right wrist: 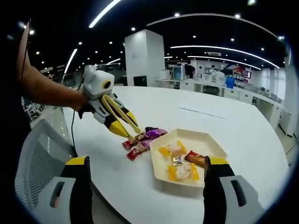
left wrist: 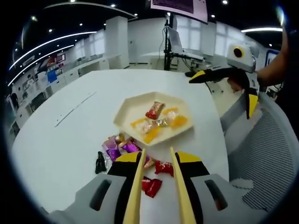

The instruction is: Place the target food into the container with the food tongs after gripping and lifting it, then release it inside without dropping or visibly crushing the food.

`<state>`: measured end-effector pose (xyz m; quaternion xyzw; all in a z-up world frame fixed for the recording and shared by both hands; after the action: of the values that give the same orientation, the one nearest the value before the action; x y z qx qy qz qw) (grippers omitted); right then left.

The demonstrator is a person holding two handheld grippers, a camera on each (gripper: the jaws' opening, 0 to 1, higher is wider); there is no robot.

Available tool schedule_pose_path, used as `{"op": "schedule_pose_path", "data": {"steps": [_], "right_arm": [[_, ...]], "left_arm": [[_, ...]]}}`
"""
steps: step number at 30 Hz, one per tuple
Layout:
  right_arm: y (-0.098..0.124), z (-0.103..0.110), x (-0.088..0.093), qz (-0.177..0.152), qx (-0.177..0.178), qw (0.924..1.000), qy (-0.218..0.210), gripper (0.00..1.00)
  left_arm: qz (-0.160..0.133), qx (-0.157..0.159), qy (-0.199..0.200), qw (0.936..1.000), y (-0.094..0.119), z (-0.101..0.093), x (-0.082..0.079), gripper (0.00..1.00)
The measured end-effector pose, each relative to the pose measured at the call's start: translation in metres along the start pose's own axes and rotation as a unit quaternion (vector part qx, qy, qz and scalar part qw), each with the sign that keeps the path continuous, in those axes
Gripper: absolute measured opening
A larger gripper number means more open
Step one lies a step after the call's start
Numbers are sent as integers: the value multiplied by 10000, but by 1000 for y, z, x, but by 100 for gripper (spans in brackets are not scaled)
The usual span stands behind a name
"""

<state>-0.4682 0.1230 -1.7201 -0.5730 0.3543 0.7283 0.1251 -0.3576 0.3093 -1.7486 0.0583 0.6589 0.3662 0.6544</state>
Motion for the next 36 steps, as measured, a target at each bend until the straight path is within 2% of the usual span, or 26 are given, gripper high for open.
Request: {"op": "schedule_pose_path", "data": {"steps": [7,22,28,36], "right_arm": [[0,0,0,3,-2,10000,-2,99],[0,0,1,3,-1,10000,-25,99],[0,0,1,12,-15,10000,-40,99],[-1,-1,1,13,-9,10000,-49,99]], "left_arm": [[30,85,-178,9998,-5,-9,13,25],[316,138,-103,9994,-19,-16,34,25],[352,79,37,9993,-24,-18,34,26],[467,-1,-189,9987,-28,-23,36,22]]}}
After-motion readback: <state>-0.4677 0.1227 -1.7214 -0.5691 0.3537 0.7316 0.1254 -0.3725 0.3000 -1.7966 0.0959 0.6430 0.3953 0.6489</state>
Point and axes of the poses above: the point that each gripper's makers call its tool centre point, and the gripper's own axes: y roughly backward along the fingers, z roughly to its left, x roughly out of its underside, the point moved 6 cm from there along y, roughly backward along the fingers, and after that the axes turned 13 degrees about -x, right-handed, at the moved point
